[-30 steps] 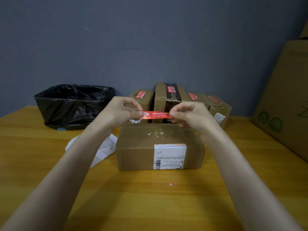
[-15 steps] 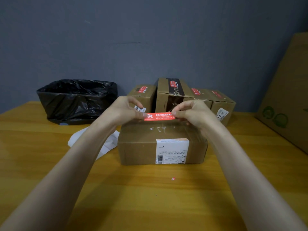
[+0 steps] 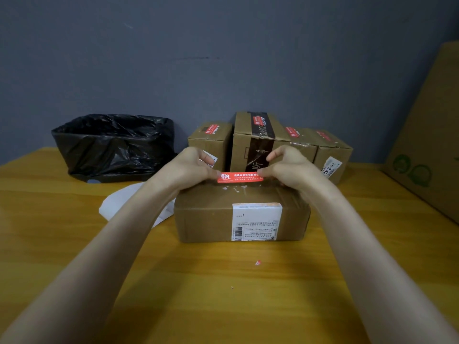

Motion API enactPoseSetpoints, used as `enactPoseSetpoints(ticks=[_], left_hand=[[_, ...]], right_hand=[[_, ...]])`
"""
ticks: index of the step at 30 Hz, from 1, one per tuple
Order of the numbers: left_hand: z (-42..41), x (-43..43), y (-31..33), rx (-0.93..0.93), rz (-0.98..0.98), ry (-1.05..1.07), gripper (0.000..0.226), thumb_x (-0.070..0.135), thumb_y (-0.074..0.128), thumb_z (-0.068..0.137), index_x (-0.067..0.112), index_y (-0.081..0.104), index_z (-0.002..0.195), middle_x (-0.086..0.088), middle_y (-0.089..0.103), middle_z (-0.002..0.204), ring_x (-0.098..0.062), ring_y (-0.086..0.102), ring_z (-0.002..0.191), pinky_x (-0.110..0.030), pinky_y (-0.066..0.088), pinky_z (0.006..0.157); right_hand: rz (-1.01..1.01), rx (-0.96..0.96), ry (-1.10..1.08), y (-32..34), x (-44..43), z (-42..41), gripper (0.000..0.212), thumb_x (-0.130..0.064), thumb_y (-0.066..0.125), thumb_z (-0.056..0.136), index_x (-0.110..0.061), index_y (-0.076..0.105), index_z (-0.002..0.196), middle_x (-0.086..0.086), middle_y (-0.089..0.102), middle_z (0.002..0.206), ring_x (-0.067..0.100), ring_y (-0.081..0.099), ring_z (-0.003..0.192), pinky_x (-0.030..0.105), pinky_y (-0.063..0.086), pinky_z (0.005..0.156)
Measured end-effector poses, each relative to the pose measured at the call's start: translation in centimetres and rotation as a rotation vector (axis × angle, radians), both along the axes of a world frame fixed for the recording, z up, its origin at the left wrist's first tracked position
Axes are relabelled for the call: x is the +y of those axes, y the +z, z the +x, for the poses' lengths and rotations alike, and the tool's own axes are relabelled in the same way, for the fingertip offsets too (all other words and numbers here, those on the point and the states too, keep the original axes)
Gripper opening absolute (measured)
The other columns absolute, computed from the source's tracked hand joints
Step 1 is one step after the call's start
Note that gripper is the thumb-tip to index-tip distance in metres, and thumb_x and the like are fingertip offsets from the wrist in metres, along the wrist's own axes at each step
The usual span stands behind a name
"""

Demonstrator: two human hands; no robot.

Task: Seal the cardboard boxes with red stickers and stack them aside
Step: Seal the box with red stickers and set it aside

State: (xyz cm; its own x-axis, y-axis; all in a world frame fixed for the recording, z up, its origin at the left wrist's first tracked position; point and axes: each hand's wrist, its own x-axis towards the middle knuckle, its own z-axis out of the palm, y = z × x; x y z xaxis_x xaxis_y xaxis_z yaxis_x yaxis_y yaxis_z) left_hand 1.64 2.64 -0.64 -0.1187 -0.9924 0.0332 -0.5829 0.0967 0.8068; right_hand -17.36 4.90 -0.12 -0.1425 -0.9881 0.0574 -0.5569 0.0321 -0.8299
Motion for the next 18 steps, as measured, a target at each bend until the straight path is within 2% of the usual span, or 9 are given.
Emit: enactPoseSetpoints(ticks=[5, 10, 18], left_hand=[[0.08, -0.20, -0.37, -0.019, -0.002, -0.015, 0.032, 0.023, 0.072, 0.079, 0.018, 0.048, 0.100, -0.012, 0.062, 0.116, -0.023, 0.054, 0.114, -0.030, 0.041, 0.085], [0.26, -0.44, -0.64, -0.044, 0.017, -0.011, 0.035, 0.025, 0.074, 0.077, 0.024, 0.045, 0.096, -0.013, 0.057, 0.124, -0.025, 0.053, 0.115, -0.035, 0.046, 0.090], [0.27, -0.43, -0.72, -0.022, 0.048, -0.030, 0.041, 0.020, 0.074, 0.077, 0.018, 0.044, 0.104, -0.012, 0.064, 0.113, -0.024, 0.056, 0.111, -0.035, 0.042, 0.091]], right_hand=[[-0.006, 0.092, 0.011, -0.28, -0.11, 0.21, 0.030, -0.018, 0.070, 0.081, -0.020, 0.047, 0.101, 0.007, 0.056, 0.118, 0.022, 0.053, 0.108, 0.038, 0.046, 0.090], [0.011, 0.134, 0.018, -0.29, -0.15, 0.19, 0.033, -0.017, 0.071, 0.081, -0.020, 0.047, 0.102, 0.007, 0.055, 0.119, 0.023, 0.053, 0.110, 0.038, 0.045, 0.094], [0.027, 0.180, 0.016, -0.58, -0.40, 0.33, 0.035, -0.018, 0.072, 0.079, -0.020, 0.046, 0.102, 0.007, 0.057, 0.117, 0.023, 0.054, 0.110, 0.041, 0.045, 0.095]])
